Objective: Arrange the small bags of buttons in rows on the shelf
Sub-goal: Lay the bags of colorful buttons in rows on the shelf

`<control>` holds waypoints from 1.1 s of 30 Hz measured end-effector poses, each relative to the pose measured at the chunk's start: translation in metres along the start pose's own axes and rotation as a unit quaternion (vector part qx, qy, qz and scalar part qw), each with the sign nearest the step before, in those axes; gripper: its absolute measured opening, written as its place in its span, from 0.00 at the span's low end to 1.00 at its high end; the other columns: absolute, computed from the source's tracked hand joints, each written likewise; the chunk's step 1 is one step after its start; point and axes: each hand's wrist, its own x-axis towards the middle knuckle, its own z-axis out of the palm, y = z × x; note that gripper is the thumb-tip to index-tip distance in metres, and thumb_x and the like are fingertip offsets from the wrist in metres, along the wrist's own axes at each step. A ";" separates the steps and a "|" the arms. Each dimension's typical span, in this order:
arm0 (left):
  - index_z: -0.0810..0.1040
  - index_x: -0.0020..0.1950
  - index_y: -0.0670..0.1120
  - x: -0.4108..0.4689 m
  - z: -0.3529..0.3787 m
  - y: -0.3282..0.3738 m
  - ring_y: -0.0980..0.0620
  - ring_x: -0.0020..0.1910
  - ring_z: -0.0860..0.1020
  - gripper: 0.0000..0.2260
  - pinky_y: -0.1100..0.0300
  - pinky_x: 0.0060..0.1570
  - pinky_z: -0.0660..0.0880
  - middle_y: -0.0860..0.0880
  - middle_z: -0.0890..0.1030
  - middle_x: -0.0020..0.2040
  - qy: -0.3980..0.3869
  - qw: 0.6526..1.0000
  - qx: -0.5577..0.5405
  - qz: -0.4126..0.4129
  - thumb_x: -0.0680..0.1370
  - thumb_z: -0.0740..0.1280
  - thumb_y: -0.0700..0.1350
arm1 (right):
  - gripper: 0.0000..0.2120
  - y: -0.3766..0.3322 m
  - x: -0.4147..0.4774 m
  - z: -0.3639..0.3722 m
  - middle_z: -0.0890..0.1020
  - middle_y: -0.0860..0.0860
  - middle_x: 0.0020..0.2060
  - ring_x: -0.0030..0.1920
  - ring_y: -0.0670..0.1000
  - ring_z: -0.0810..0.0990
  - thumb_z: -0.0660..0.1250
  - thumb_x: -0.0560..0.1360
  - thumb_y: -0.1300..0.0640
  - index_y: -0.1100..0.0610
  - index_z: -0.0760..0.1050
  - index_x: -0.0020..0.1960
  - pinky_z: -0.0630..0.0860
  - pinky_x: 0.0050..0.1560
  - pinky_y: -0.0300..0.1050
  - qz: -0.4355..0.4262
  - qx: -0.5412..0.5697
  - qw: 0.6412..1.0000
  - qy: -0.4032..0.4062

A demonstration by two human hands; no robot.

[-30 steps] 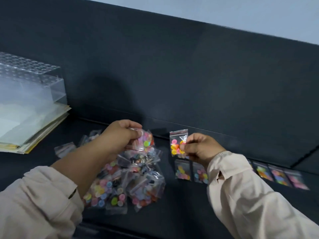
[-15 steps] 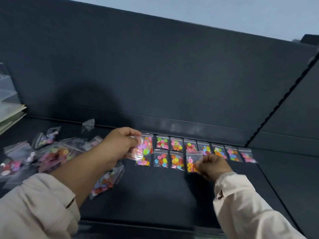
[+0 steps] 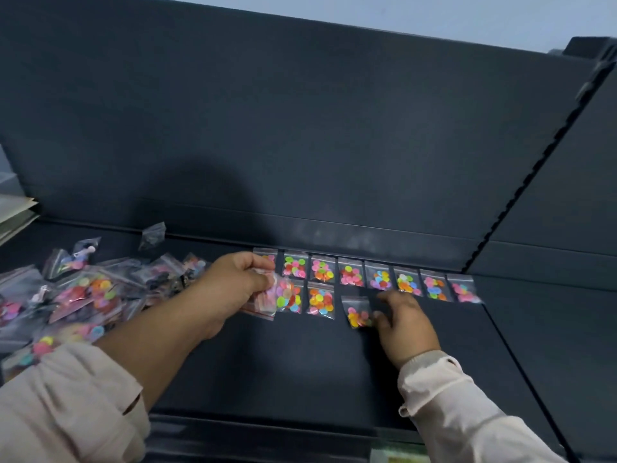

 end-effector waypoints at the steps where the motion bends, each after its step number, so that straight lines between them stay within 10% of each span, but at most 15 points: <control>1: 0.79 0.49 0.45 0.000 0.003 0.000 0.53 0.36 0.78 0.06 0.63 0.34 0.74 0.46 0.82 0.44 -0.001 1.000 0.004 0.002 0.75 0.68 0.36 | 0.17 0.001 -0.005 0.000 0.74 0.54 0.63 0.63 0.55 0.74 0.62 0.76 0.56 0.56 0.73 0.64 0.67 0.62 0.40 -0.061 -0.016 0.998 -0.007; 4: 0.79 0.48 0.46 0.000 0.013 -0.001 0.51 0.37 0.78 0.06 0.61 0.36 0.74 0.44 0.82 0.44 -0.010 1.000 0.004 0.000 0.75 0.68 0.35 | 0.28 0.007 -0.016 0.002 0.66 0.51 0.72 0.73 0.54 0.62 0.48 0.76 0.41 0.53 0.66 0.71 0.51 0.71 0.43 -0.213 -0.105 0.969 -0.070; 8: 0.79 0.47 0.46 0.000 0.021 -0.001 0.52 0.34 0.79 0.06 0.61 0.33 0.76 0.44 0.82 0.44 -0.017 1.000 0.000 -0.007 0.75 0.67 0.35 | 0.51 0.008 -0.022 0.002 0.43 0.45 0.76 0.72 0.42 0.36 0.23 0.59 0.28 0.50 0.42 0.76 0.33 0.69 0.39 -0.208 -0.175 0.941 -0.201; 33: 0.80 0.50 0.46 0.003 0.037 0.004 0.53 0.35 0.80 0.07 0.61 0.35 0.75 0.45 0.83 0.46 -0.029 0.999 0.008 -0.011 0.75 0.68 0.36 | 0.55 -0.009 -0.004 0.005 0.50 0.47 0.76 0.76 0.47 0.48 0.22 0.54 0.28 0.50 0.44 0.76 0.40 0.73 0.44 -0.192 -0.193 0.942 -0.195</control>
